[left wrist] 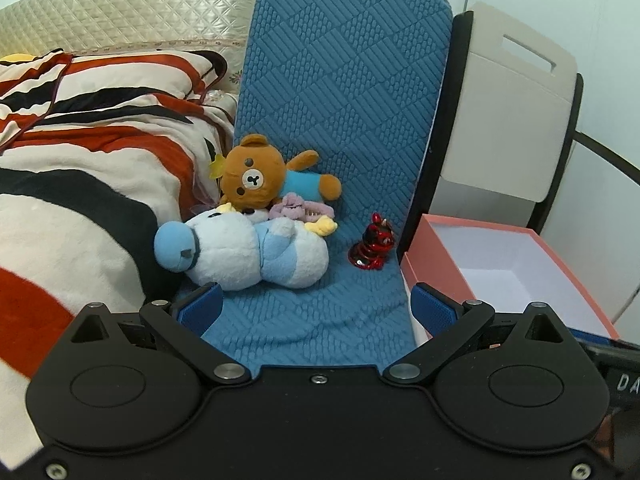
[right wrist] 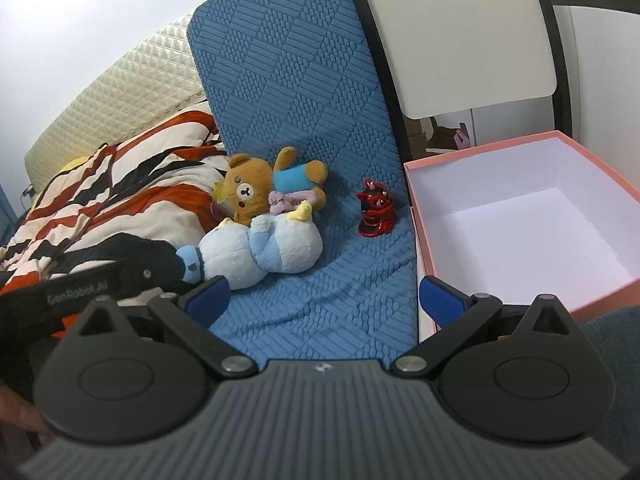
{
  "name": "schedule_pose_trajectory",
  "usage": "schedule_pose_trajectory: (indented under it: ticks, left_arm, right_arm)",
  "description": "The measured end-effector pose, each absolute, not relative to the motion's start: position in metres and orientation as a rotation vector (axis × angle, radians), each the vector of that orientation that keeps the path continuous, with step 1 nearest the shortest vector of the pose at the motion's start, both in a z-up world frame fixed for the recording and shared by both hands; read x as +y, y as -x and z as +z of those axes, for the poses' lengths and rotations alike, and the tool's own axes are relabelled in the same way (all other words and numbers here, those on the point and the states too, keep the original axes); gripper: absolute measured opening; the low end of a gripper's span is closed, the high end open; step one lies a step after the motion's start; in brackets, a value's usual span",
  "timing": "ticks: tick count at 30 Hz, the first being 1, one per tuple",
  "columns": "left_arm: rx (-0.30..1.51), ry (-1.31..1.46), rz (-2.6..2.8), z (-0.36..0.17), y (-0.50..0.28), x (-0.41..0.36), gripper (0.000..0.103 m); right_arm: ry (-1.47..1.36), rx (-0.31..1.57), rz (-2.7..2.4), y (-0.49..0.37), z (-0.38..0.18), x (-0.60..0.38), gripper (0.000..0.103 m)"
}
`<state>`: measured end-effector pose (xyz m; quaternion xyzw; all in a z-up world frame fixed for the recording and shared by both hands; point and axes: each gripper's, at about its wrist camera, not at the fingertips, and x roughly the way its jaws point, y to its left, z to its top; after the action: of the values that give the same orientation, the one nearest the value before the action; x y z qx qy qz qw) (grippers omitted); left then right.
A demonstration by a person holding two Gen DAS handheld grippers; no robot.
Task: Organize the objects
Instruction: 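Move both grippers toward the plush toys on the blue seat, then grasp the pink plush with the left gripper while the right gripper grasps the red toy figure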
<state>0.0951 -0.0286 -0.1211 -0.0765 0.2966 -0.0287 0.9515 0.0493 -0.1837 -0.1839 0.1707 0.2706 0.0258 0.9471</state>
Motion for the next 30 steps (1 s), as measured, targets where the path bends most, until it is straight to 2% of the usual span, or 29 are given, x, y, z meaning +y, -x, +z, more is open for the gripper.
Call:
schedule_pose_trajectory:
  ticks: [21, 30]
  left_arm:
    - [0.56, 0.203, -0.045, -0.153, -0.213, -0.009, 0.1]
    - [0.613, 0.239, -0.066, -0.183, -0.273, 0.004, 0.096]
  right_arm:
    - [-0.246, 0.552, 0.066, -0.145, -0.208, -0.181, 0.102]
    - [-0.166, 0.578, 0.091, -0.197, -0.221, -0.171, 0.09]
